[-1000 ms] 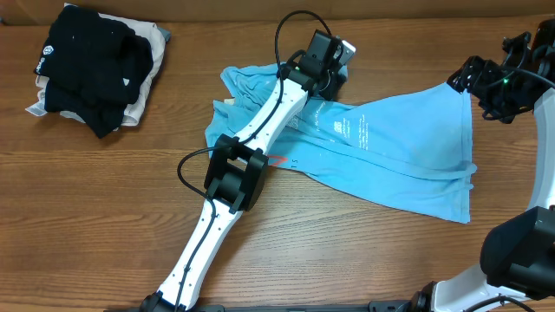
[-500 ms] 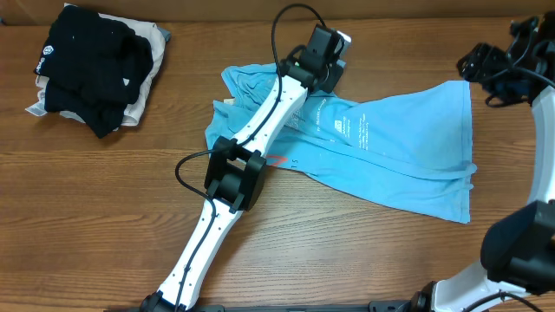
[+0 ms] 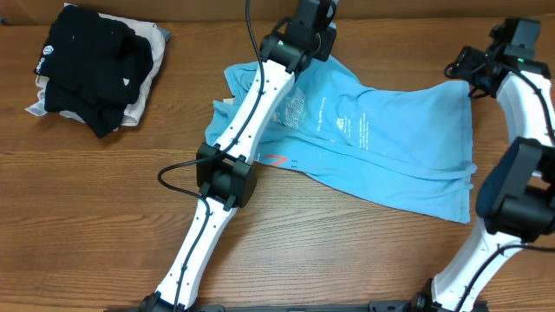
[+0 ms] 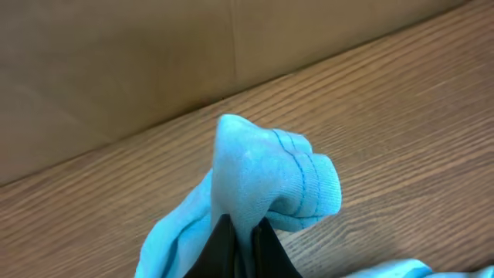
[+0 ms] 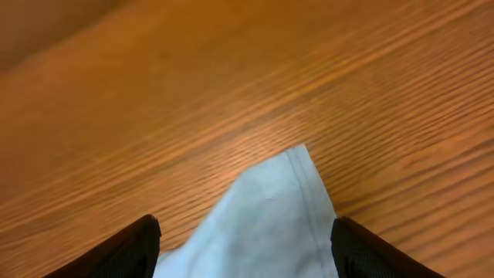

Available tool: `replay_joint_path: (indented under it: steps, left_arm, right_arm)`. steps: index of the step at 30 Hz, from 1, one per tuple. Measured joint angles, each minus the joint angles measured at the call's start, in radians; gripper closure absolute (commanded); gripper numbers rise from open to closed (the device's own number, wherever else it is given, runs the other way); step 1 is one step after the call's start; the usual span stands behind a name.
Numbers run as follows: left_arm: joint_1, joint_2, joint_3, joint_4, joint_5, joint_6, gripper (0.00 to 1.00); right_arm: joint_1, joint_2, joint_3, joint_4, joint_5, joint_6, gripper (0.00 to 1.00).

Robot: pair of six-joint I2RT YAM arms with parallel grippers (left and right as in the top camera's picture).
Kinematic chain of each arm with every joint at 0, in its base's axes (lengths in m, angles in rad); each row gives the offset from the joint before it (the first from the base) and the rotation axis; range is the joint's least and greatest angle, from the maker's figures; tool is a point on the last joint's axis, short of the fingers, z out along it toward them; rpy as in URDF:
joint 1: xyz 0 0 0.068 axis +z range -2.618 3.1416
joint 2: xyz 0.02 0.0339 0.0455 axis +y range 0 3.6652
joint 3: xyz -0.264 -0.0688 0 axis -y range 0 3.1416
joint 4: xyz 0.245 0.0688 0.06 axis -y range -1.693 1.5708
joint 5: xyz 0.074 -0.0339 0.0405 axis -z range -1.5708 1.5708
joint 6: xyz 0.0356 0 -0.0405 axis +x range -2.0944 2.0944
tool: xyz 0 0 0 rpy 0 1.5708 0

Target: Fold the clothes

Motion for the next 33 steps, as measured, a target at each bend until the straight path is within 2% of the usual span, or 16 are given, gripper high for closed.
replay_joint_path:
  steps: [10,18,22,25,28,30,33]
  left_arm:
    - [0.000,-0.006,0.001,-0.057,-0.021,0.000,0.96]
    - [0.015,-0.006,0.001,-0.080,-0.029,-0.008,0.96]
    - [0.027,-0.006,0.001,-0.096,-0.029,-0.012,0.96]
    - [0.034,-0.006,0.001,-0.111,-0.029,-0.018,0.96]
    - [0.040,-0.006,0.001,-0.131,-0.030,-0.019,0.96]
    - [0.044,-0.006,0.001,-0.148,-0.030,-0.019,0.96]
    - [0.045,-0.006,0.001,-0.172,-0.037,-0.019,0.96]
  right_arm:
    - [0.000,0.158,0.000,0.061,0.011,0.000,0.34]
    - [0.001,0.195,0.000,0.141,0.088,-0.001,0.36]
    - [0.001,0.208,0.000,0.174,0.115,-0.001,0.42]
    - [0.001,0.211,0.000,0.180,0.127,-0.004,0.53]
    - [0.000,0.213,0.000,0.180,0.135,-0.005,0.57]
    - [0.000,0.213,0.000,0.180,0.139,-0.005,0.64]
    - [0.000,0.213,0.000,0.180,0.142,-0.005,0.66]
